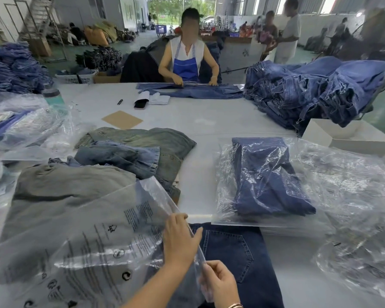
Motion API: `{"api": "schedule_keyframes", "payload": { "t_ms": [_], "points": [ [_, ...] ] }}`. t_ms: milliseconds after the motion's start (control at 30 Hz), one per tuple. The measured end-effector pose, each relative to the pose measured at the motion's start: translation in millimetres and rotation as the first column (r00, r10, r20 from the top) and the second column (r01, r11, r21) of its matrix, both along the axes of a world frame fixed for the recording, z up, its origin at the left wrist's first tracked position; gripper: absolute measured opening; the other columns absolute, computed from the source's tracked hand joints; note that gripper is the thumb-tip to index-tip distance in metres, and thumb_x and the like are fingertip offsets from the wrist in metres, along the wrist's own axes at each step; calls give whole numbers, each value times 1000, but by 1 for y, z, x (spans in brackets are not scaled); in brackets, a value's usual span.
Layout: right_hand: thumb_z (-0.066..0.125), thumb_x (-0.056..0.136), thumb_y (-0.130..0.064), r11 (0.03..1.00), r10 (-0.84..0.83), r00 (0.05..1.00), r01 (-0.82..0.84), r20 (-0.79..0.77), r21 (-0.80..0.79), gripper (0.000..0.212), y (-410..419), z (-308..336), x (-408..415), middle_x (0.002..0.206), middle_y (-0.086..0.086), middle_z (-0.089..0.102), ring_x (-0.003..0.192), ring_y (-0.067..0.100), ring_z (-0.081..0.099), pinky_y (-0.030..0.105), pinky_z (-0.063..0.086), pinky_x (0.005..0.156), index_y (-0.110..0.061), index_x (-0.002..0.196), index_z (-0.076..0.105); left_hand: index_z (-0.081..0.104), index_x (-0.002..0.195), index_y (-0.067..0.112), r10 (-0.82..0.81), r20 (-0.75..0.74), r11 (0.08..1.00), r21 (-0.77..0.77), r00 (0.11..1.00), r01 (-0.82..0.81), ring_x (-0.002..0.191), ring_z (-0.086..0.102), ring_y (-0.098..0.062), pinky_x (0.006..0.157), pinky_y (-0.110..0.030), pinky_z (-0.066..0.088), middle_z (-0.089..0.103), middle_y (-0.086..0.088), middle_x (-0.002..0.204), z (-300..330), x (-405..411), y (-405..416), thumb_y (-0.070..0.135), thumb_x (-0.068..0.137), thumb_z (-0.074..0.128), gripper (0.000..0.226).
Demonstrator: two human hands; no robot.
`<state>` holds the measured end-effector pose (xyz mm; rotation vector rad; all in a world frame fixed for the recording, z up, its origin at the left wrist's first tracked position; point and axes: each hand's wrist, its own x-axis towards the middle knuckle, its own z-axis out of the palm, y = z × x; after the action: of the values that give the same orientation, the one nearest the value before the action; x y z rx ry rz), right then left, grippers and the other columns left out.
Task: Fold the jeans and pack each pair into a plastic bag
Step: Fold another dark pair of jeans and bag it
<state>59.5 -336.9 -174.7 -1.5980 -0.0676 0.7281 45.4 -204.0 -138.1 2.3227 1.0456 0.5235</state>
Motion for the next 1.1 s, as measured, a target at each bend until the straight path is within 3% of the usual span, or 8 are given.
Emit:
{"api": "schedule_keyframes", "payload": {
  "t_ms": [233, 333, 533, 700, 833, 900, 967, 1100],
  "points": [
    [73, 82, -14, 1000, -8, 999, 9, 42, -17, 17, 0, 1, -2, 57, 10, 64, 56, 16, 53, 31, 44, 61, -9, 66, 68, 46, 117, 19, -112, -250, 931, -364, 962, 13, 96, 59, -22, 81, -32, 50, 61, -3, 109, 0, -3, 8, 21, 89, 52, 29],
    [70, 85, -11, 999, 35, 999, -35, 10, -19, 12, 1, 5, 0, 60, 7, 67, 58, 14, 57, 27, 47, 61, -5, 74, 70, 50, 111, 19, -10, -168, 874, -480, 986, -73, 93, 62, -23, 80, -33, 52, 62, -5, 105, 0, -1, 14, 11, 88, 54, 25],
    [60, 92, -13, 993, 119, 993, -119, -4, 2, 23, -7, 8, 1, 55, 3, 65, 47, 5, 53, 18, 42, 50, -7, 74, 73, 51, 95, 23, 97, 58, 825, -563, 994, -48, 62, 52, -12, 49, -21, 37, 61, -2, 82, 5, 6, 13, 13, 93, 49, 11],
    [60, 91, -24, 992, 112, 978, -122, 176, 43, 19, -3, 15, 4, 75, 1, 73, 67, 6, 63, 19, 50, 65, -25, 81, 75, 53, 91, 24, 76, 122, 864, -503, 990, -5, 64, 54, -12, 55, -23, 43, 63, -1, 80, 6, 8, 13, 14, 96, 48, 12],
    [67, 86, -18, 995, 71, 974, -84, 213, 51, 19, -1, 19, 19, 69, 3, 73, 62, 2, 59, 20, 49, 62, -26, 72, 77, 65, 103, 27, -152, 144, 976, -135, 978, 171, 97, 48, -10, 89, -27, 42, 52, 5, 106, 8, 3, 14, 23, 96, 52, 16],
    [68, 85, -12, 996, 22, 979, -39, 204, 76, 21, -1, 20, 29, 64, 3, 70, 60, 4, 55, 20, 46, 59, -19, 67, 76, 70, 101, 31, -413, 69, 910, -14, 908, 415, 105, 41, -5, 97, -30, 30, 51, 16, 107, 11, 1, 16, 38, 92, 55, 19],
    [68, 85, -11, 997, -3, 975, -15, 224, 78, 22, -1, 20, 36, 58, 2, 65, 57, 6, 50, 21, 42, 56, -16, 64, 75, 69, 100, 36, -594, -49, 804, -73, 803, 590, 105, 43, 4, 101, -32, 22, 57, 26, 102, 15, -2, 16, 51, 89, 53, 25],
    [71, 81, -11, 992, -29, 976, 1, 216, 128, 16, -3, 19, 40, 51, 0, 45, 50, 7, 35, 15, 31, 47, -7, 66, 72, 65, 97, 37, -622, -48, 779, -145, 782, 611, 104, 44, 5, 102, -27, 16, 60, 26, 95, 16, -3, 22, 46, 91, 56, 14]
  ]
}}
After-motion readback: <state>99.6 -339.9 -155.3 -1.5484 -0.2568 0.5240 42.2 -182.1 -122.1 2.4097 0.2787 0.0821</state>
